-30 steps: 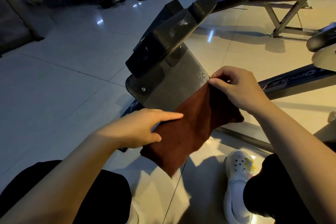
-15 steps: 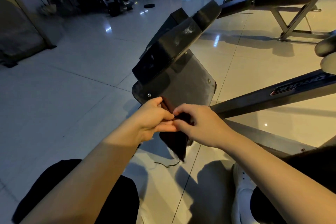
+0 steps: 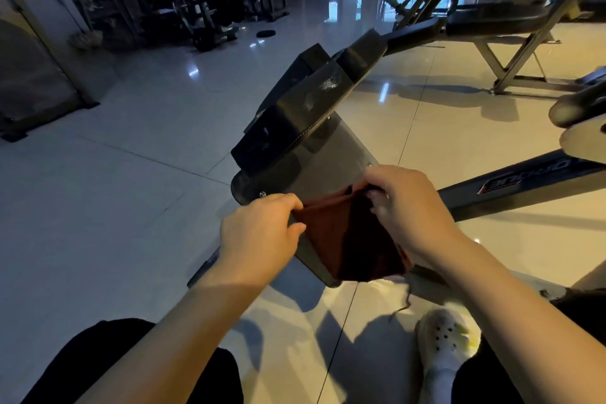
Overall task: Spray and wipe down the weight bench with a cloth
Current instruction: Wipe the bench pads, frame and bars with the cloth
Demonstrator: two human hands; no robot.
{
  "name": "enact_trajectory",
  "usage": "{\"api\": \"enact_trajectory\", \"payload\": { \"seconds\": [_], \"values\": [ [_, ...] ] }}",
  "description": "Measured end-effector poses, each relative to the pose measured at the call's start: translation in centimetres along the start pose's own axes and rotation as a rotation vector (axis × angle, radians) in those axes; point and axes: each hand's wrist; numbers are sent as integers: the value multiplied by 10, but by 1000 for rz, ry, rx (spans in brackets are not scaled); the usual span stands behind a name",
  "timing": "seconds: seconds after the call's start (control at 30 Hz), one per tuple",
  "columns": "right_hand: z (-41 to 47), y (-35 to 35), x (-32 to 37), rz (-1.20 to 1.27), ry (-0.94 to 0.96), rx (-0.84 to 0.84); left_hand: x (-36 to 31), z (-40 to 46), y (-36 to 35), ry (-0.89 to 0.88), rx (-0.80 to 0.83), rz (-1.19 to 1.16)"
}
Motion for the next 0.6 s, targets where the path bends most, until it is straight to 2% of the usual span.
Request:
{"api": "enact_trajectory", "payload": {
  "seconds": [0.07, 0.17, 0.23, 0.3, 0.4, 0.5, 0.6],
  "values": [
    [4, 3, 2, 100, 1, -211, -3, 2, 6, -87, -206, -136],
    [21, 14, 15, 235, 59, -550, -6, 13, 23, -246, -602, -343],
    [44, 19, 33, 350, 79, -687, -8, 25, 36, -271, -764, -468],
    [70, 10, 55, 450, 84, -663, -7, 39, 44, -200, -835, -587],
    [95, -36, 79, 435, 35, -407, 4, 60, 43, -49, -843, -709],
    [103, -64, 75, 401, 13, -403, 16, 72, 35, 33, -843, -818],
    [107, -61, 71, 467, 54, -388, 21, 79, 35, 11, -830, -908]
  ]
}}
Point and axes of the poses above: each hand's wrist, its own z-axis towards the middle knuckle, its own y-axis out of the back of the hand, x = y × z, and after that the axes turned 7 degrees about -y, right-handed
